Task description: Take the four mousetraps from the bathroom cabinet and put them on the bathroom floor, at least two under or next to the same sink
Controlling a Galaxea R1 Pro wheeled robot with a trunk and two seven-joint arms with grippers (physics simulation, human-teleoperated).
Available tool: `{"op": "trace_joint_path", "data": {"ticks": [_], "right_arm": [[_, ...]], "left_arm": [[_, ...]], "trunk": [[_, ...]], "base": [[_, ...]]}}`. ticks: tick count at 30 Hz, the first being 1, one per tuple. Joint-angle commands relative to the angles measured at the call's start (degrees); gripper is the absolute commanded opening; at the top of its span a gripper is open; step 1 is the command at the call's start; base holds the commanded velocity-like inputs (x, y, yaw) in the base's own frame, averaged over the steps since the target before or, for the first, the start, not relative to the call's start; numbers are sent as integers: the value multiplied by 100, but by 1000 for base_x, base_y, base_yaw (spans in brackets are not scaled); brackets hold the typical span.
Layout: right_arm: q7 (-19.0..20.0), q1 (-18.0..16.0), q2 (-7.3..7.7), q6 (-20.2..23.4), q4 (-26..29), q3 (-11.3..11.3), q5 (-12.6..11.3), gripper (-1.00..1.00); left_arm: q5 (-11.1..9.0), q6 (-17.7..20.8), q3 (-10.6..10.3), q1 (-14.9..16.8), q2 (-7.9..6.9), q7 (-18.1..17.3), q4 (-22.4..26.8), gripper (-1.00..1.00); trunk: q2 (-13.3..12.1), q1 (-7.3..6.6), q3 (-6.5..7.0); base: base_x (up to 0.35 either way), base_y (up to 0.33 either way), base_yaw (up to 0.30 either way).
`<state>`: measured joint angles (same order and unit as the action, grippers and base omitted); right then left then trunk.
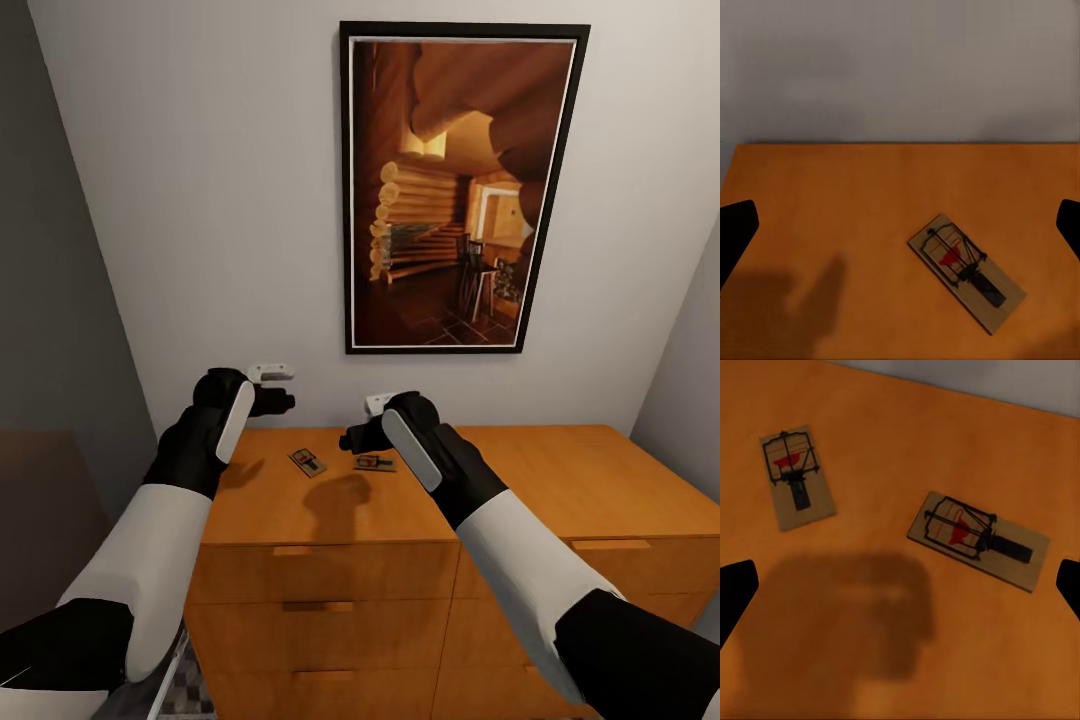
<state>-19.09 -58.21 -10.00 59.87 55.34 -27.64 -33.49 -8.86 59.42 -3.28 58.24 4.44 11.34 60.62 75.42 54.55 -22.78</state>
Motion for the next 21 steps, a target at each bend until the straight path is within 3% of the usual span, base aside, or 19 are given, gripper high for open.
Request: {"op": "trace_joint_path", "data": {"ticks": [1, 21], "right_arm": [[-56, -6, 0, 13, -36, -10, -57, 100], [-5, -6, 0, 13, -178, -104, -49, 100]], "left_arm": [[-59, 20, -6, 4, -2, 58, 11, 100], [-59, 20, -6, 5, -5, 54, 31, 100]], "trunk": [[4, 0, -7], [4, 0, -7]], "base": [[0, 0, 0], [0, 0, 0]]}}
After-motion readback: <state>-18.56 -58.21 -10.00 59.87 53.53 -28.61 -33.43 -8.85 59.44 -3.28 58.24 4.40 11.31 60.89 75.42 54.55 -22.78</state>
